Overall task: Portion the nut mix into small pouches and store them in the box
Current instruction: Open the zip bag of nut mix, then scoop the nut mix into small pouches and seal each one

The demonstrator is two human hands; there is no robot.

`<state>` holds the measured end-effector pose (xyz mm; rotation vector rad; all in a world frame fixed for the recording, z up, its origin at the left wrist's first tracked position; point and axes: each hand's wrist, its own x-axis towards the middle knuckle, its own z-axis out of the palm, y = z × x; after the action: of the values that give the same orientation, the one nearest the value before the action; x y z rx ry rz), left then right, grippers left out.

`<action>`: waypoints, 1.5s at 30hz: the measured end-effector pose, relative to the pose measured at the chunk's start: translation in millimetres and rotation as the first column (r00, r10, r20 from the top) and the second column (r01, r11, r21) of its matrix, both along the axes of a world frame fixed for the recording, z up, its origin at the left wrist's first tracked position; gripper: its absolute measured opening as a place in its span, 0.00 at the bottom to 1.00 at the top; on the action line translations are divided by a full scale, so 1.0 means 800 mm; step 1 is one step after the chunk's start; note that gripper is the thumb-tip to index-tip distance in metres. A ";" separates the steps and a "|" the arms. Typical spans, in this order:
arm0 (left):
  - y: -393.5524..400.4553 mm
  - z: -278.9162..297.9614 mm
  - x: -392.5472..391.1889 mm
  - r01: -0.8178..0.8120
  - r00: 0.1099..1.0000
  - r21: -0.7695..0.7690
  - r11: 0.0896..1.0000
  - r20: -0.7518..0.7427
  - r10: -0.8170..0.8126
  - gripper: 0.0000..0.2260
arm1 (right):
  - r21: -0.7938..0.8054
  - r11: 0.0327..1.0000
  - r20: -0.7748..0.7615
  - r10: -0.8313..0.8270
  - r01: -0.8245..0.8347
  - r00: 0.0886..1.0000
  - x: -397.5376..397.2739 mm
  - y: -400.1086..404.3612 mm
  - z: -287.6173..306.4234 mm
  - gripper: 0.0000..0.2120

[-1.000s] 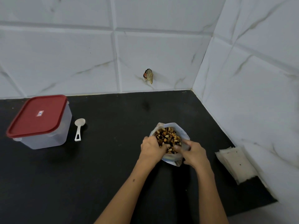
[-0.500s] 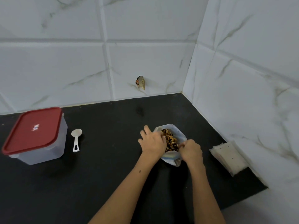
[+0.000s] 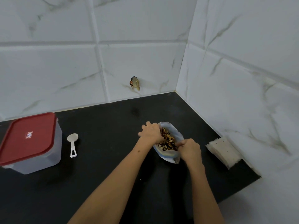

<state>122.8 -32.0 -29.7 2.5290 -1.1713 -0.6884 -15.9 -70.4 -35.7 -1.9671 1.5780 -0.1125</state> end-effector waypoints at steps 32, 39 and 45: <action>0.289 -0.048 0.146 -0.768 0.634 -0.465 0.441 -0.651 0.417 0.05 | 0.003 0.860 0.408 0.465 -0.511 0.786 0.325 0.238 -0.063 0.05; 0.280 -0.049 0.140 -0.801 0.593 -0.462 0.381 -0.700 0.398 0.14 | -0.012 0.876 0.419 0.443 -0.483 0.793 0.320 0.242 -0.060 0.05; 0.264 -0.028 0.108 -0.757 0.641 -0.505 0.414 -0.698 0.320 0.11 | 0.027 0.946 0.563 0.252 -0.322 0.787 0.274 0.216 -0.047 0.07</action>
<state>209.2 179.3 -52.4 1.6195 -0.2168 -0.4480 203.5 102.8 -72.9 -1.8304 0.8762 -0.4141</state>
